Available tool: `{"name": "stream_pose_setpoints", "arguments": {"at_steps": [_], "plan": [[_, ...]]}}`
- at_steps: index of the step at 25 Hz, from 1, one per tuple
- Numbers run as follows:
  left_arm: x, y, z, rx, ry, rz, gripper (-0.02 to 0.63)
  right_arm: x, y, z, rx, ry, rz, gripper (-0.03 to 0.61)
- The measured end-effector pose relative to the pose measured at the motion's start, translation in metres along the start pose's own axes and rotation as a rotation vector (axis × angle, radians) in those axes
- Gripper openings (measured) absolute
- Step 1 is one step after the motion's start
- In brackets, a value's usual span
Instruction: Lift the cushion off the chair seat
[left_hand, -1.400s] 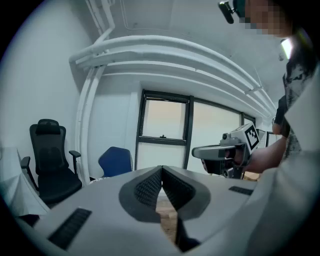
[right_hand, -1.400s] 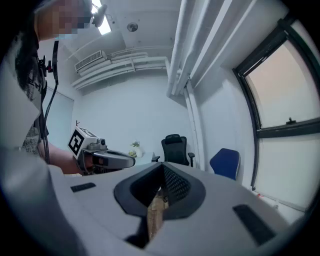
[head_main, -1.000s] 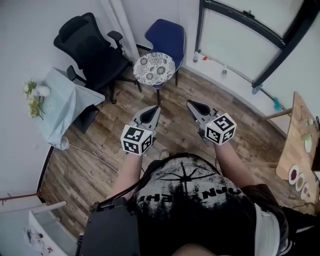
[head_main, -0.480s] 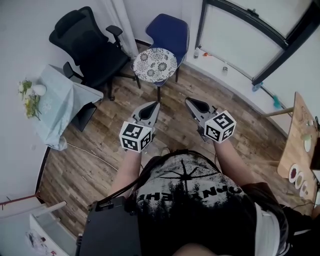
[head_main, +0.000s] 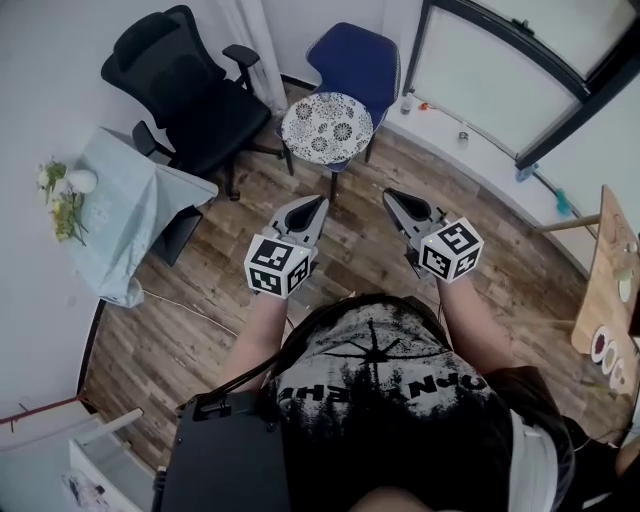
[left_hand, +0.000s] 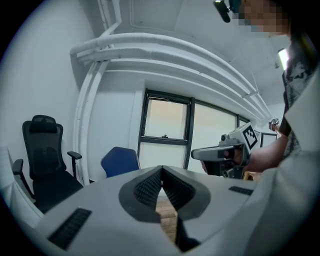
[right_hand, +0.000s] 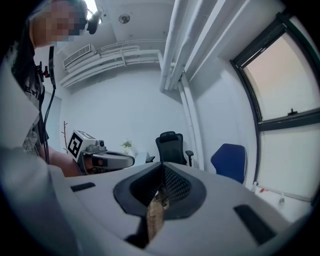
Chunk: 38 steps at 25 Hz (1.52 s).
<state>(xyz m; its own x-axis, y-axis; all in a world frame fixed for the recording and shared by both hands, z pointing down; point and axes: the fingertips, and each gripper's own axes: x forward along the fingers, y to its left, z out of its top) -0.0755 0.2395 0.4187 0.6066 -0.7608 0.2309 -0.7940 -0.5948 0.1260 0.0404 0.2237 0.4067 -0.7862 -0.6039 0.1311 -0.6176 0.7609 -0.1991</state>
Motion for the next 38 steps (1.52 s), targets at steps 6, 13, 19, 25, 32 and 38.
{"name": "stream_pose_setpoints", "arguments": {"at_steps": [6, 13, 19, 25, 32, 38], "plan": [[-0.002, 0.021, -0.009, -0.019, 0.003, -0.017, 0.015, 0.016, 0.009, -0.001, -0.011, -0.016, -0.021, 0.020], [0.001, 0.025, -0.012, 0.011, 0.011, -0.026, 0.015, 0.026, 0.008, -0.001, -0.025, -0.006, -0.021, 0.020], [0.013, 0.035, -0.015, -0.015, 0.025, -0.024, 0.015, 0.039, -0.003, -0.002, -0.015, 0.014, -0.008, 0.020], [0.042, 0.047, -0.015, -0.031, 0.037, -0.005, 0.015, 0.056, -0.034, -0.007, 0.008, 0.018, 0.006, 0.020], [0.088, 0.073, -0.008, -0.036, 0.056, 0.020, 0.015, 0.087, -0.083, -0.003, 0.029, 0.008, 0.022, 0.020], [0.136, 0.097, -0.001, -0.047, 0.075, 0.021, 0.015, 0.111, -0.129, 0.006, 0.046, 0.007, 0.023, 0.020]]}}
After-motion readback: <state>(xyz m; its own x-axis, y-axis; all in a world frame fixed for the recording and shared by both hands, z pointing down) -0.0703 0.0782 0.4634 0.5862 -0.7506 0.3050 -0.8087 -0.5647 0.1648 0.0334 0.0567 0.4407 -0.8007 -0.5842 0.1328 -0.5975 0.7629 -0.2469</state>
